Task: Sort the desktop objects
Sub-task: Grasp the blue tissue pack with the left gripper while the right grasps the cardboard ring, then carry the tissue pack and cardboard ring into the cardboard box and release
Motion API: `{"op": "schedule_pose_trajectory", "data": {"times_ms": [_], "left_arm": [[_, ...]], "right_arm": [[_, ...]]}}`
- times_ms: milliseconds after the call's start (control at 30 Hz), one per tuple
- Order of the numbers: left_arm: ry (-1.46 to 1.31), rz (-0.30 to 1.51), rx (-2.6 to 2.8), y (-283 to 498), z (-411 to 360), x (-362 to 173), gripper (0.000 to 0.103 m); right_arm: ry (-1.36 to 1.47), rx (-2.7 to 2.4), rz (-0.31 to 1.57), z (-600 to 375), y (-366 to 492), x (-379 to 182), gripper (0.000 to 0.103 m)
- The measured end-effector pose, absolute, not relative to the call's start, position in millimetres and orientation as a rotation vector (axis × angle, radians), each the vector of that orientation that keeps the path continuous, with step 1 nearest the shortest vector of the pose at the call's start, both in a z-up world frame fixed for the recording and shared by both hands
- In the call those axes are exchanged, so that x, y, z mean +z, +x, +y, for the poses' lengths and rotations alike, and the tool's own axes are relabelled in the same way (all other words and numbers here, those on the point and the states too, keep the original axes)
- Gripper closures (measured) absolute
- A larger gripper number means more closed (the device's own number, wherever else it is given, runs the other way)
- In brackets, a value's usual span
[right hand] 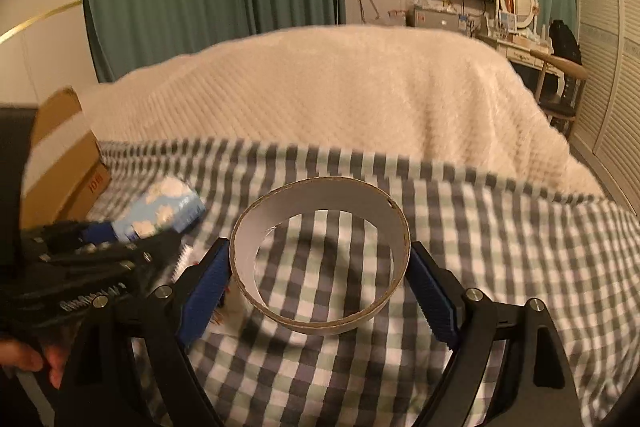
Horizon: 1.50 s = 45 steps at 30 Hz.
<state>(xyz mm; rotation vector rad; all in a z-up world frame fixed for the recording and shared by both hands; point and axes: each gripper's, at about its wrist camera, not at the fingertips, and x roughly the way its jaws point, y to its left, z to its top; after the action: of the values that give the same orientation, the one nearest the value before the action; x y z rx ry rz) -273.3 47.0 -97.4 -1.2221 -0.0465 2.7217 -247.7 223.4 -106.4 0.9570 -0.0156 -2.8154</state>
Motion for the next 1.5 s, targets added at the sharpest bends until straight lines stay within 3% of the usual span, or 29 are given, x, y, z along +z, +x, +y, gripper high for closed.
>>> {"op": "schedule_pose_trajectory", "data": {"times_ms": [300, 533, 867, 1067, 1167, 1333, 1500], "left_arm": [[-1.196, -0.041, 2.737, -255.0, 45.6, -73.1, 0.044], [-1.208, -0.045, 2.710, -235.0, 48.1, -49.5, 0.044], [-1.183, -0.005, 2.646, -202.3, 27.8, 18.8, 0.044], [-1.164, -0.105, 2.671, -188.8, -37.4, 75.4, 0.044], [-1.170, -0.044, 2.753, -183.4, -79.0, 92.3, 0.044], [-1.222, -0.070, 2.813, -174.2, -146.7, 87.2, 0.044], [-1.321, -0.055, 2.845, -173.6, -202.5, 60.1, 0.044]], "right_arm": [[0.898, -2.804, -0.028, 214.9, -238.0, -80.3, 0.018], [0.883, -2.831, 0.064, 214.8, -194.2, -46.4, 0.018], [0.993, -2.734, -0.181, 230.3, -132.3, 2.7, 0.018], [0.898, -2.696, -0.120, 185.5, -105.2, 71.2, 0.018], [0.839, -2.649, -0.088, 148.9, -98.4, 103.1, 0.017], [0.814, -2.515, -0.096, 73.2, -102.3, 123.4, 0.017], [0.882, -2.427, -0.041, -2.1, -124.2, 106.1, 0.017]]}}
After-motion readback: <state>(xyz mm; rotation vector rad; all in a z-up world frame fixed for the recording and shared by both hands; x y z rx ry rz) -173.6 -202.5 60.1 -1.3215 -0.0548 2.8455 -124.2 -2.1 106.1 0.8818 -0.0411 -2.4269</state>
